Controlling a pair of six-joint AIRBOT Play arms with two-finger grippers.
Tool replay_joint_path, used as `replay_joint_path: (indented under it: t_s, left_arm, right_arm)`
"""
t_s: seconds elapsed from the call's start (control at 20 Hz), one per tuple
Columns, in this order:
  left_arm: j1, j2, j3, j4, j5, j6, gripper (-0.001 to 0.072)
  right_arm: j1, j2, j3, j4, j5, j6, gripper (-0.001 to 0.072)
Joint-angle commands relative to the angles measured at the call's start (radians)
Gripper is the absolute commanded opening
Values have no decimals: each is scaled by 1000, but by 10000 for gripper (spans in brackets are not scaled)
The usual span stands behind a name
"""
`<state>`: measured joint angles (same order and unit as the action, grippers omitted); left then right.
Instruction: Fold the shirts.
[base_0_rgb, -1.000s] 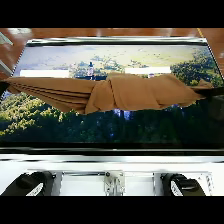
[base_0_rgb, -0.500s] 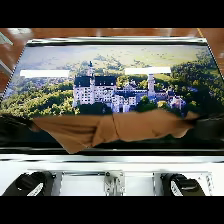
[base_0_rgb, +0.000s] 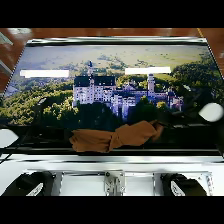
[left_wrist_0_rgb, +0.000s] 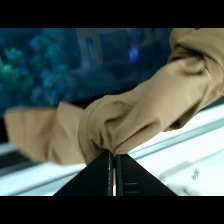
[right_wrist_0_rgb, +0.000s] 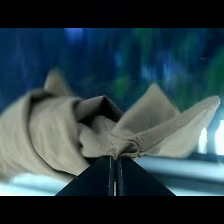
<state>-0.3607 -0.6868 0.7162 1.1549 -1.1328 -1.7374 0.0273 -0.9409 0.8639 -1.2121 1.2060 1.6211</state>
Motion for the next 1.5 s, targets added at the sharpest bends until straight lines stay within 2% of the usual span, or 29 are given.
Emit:
replay_joint_path:
  t_s: [0.0, 0.05, 0.1, 0.15, 0.25, 0.3, 0.4, 0.5, 0.65, 0.8, 0.9, 0.95, 1.05, 1.1, 1.25, 1.35, 1.45]
  left_arm:
    - [1, -114, -32, 23, 156, -4, 36]
    - [1, -165, -32, 41, 156, -4, 36]
    - [1, -212, -32, 42, 153, -4, 36]
    - [1, -254, -32, 39, 149, -4, 36]
    - [1, -292, -32, 33, 138, -4, 36]
    - [1, -291, -32, 34, 138, -3, 36]
    - [1, -282, -31, 33, 137, -4, 37]
    - [1, -281, -31, 31, 138, -4, 37]
    - [1, -281, -31, 31, 138, -4, 37]
    - [1, -281, -31, 31, 138, -4, 37]
    - [1, -281, -31, 31, 138, -3, 37]
    - [1, -280, -31, 31, 138, -3, 37]
    - [1, -277, -22, 31, 136, -2, 36]
    - [1, -276, -3, 31, 132, 17, 36]
    - [13, -270, 151, 32, 35, 140, 37]
    - [59, -254, 361, 32, -55, 177, 36]
    - [122, -221, 617, 35, -79, 182, 36]
  right_arm:
    - [1, -230, -26, 60, -292, 34, 63]
    - [1, -281, -26, 79, -315, 35, 152]
    - [0, -320, -25, 99, -316, 23, 386]
    - [0, -337, -19, 96, -296, -30, 527]
    - [-22, -332, 6, 13, -192, -103, 609]
    - [-58, -319, 11, -37, -121, -114, 678]
    - [-169, -309, 8, -81, 40, -155, 677]
    - [-257, -309, -40, 9, 108, -233, 677]
    - [-263, -309, -121, 180, 29, -288, 677]
    - [-196, -364, -136, 202, -37, -273, 677]
    - [-151, -420, -136, 215, -68, -261, 670]
    - [-134, -439, -136, 231, -80, -261, 576]
    - [-122, -442, -131, 256, -85, -261, 82]
    - [-129, -432, -116, 261, -66, -270, 54]
    - [-177, -328, 0, 298, 48, -360, 53]
    - [-231, -201, 130, 339, 107, -382, 53]
    - [-294, -49, 290, 348, 112, -381, 52]
